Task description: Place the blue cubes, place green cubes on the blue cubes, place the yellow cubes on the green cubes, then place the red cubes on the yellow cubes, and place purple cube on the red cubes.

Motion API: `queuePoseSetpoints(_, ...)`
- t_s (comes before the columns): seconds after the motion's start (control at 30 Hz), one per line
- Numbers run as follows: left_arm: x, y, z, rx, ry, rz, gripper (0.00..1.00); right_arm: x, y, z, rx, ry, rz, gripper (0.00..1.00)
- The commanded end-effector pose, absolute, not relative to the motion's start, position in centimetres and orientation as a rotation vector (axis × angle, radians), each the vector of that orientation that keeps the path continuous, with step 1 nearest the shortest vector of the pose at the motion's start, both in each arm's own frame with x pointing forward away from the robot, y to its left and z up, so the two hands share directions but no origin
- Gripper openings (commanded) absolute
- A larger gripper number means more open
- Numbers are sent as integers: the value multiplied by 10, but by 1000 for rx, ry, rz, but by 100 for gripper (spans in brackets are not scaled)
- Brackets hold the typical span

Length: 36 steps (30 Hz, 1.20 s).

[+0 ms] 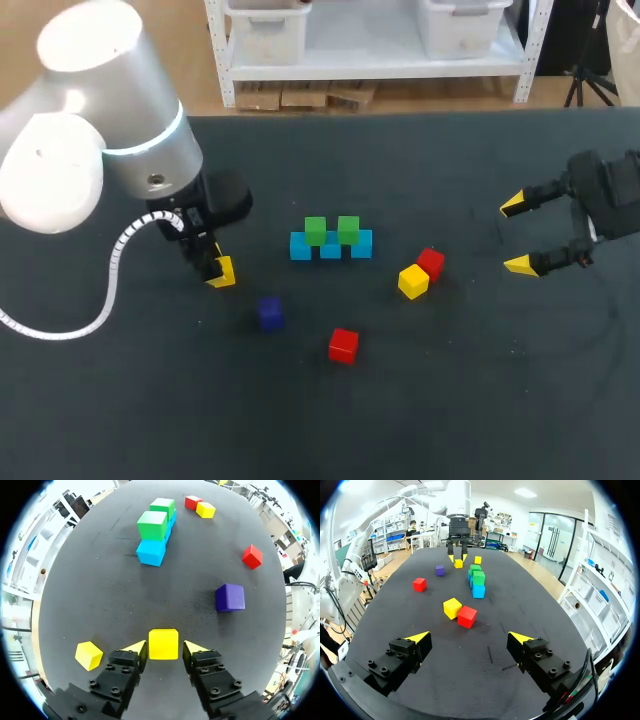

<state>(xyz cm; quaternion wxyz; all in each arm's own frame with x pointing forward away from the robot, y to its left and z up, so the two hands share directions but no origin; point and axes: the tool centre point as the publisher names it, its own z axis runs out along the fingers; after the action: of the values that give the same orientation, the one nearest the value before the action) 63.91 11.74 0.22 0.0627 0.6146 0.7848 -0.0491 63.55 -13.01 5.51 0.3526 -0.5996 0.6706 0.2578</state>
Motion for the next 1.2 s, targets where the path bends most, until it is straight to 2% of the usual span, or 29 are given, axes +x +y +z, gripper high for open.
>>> queuePoseSetpoints(0.03, 641, 118, 1, 1857, 2369, -157, 25, 636, -130, 55, -1550, 1732, 668, 100)
queuePoseSetpoints(0.1, 641, 118, 1, 1856, 2369, -157, 2, 636, -130, 55, -1550, 1732, 668, 100)
queuePoseSetpoints(0.13, 641, 118, 1, 1854, 2369, -157, 0, 636, -130, 55, -1550, 1732, 668, 100)
queuePoseSetpoints(0.37, 640, 116, 12, 1847, 2355, -157, 0, 636, -130, 55, -1550, 1732, 668, 100)
queuePoseSetpoints(0.87, 650, 73, 97, 1993, 2161, -80, 0, 636, -130, 55, -1550, 1732, 668, 100)
queuePoseSetpoints(1.2, 657, 44, 114, 2087, 2078, -97, 0, 636, -130, 55, -1550, 1732, 668, 100)
